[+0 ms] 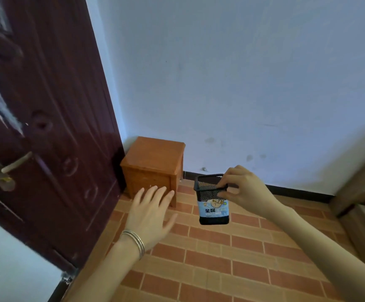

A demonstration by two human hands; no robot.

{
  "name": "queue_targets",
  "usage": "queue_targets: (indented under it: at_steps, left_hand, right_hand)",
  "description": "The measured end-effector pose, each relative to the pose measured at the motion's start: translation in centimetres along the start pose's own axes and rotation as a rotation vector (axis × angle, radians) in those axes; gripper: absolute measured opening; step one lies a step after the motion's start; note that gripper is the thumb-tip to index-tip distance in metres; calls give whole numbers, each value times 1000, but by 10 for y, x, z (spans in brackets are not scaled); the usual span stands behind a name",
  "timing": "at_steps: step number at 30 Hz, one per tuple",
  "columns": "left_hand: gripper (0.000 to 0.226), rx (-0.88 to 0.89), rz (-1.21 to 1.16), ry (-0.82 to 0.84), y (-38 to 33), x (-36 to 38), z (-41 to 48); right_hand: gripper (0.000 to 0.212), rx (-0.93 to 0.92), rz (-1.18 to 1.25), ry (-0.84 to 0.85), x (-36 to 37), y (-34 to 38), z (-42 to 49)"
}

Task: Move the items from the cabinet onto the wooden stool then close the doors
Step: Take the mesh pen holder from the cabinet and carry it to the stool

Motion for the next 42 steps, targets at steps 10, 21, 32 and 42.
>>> queue_targets:
  at_steps: [10,21,32,42]
  left_hand:
    - [57,-34,22,-12,153,8,94]
    - [56,-92,-11,62,248,64,195]
    - [55,-83,-64,144,297,108,377]
    - [55,7,-83,309,364,186,505]
  right_hand:
    - [9,6,-9,-59,42,5,164]
    - [8,-22,-13,63,101,-59,305]
    - [8,39,35,78,127,-173,472]
    - [7,273,158,159,200,-261,581]
Point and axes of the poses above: each hand's wrist, its own z-axis towards the middle knuckle, its own x-axis out of the palm, y = z × x, the point moved 3 cm from there along z, towards the middle knuckle, and after that the axes turned 3 degrees about y, right-handed, at the moved point
